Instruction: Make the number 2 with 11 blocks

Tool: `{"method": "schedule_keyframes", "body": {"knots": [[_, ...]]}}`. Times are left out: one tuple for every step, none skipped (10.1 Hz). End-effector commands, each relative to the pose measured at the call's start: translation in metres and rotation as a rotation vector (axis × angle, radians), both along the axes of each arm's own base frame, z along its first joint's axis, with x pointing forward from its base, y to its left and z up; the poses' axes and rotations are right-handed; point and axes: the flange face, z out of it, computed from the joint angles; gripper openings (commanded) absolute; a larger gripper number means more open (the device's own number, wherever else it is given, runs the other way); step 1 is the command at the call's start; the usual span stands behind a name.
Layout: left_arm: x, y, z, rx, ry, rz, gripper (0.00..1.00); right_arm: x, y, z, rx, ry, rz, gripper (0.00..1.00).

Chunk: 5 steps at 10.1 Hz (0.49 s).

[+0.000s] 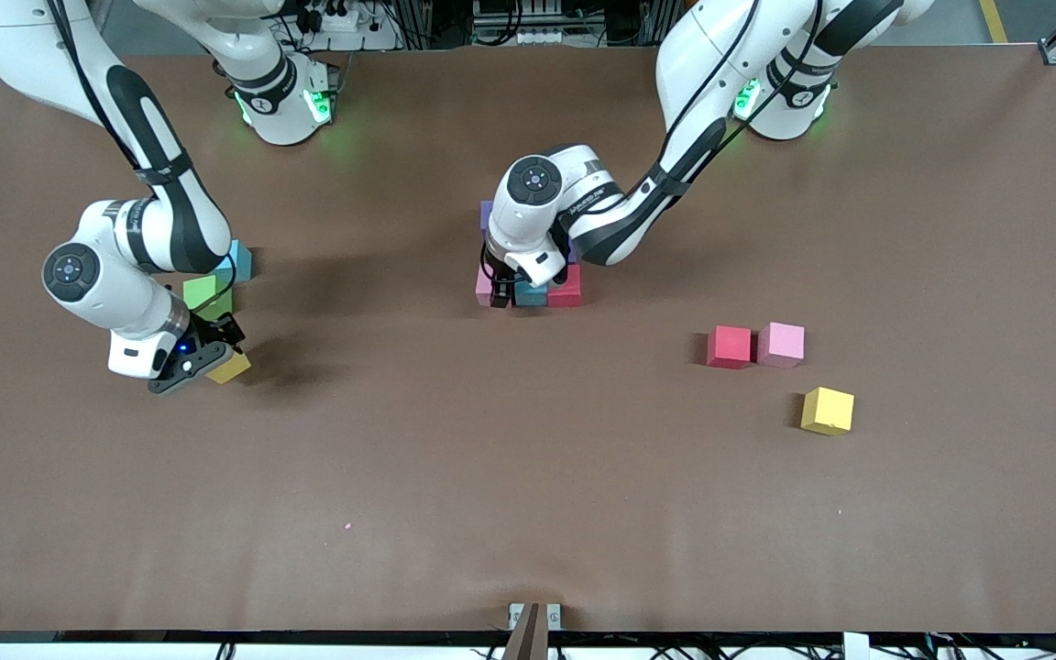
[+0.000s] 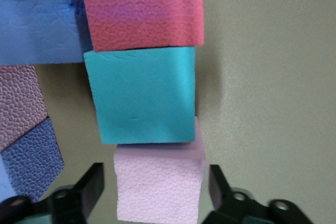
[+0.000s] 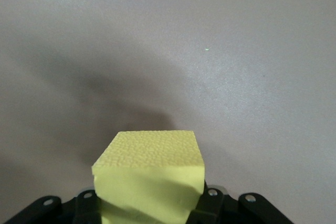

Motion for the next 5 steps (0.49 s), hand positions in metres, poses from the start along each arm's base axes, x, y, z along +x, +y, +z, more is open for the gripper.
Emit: {"method": "schedule_keyframes", "body": {"knots": [[0.002, -0.001, 0.018, 0.041, -0.012, -0.026, 1.00, 0.004, 0.001, 0.000, -0.003, 0.003, 0.000, 0.24], [0.003, -0.001, 0.033, 0.050, -0.006, -0.024, 1.00, 0.004, 0.003, 0.000, -0.002, 0.003, 0.003, 0.24], [0.005, 0.001, 0.057, 0.056, -0.018, -0.023, 1.00, 0.005, 0.010, 0.004, 0.001, -0.001, 0.007, 0.24], [0.004, 0.002, 0.078, 0.067, -0.029, -0.027, 1.00, 0.006, 0.020, 0.007, 0.013, -0.003, 0.010, 0.24], [0.008, 0.005, 0.100, 0.078, -0.044, -0.031, 1.00, 0.006, 0.041, 0.011, 0.016, -0.008, 0.000, 0.25]]}}
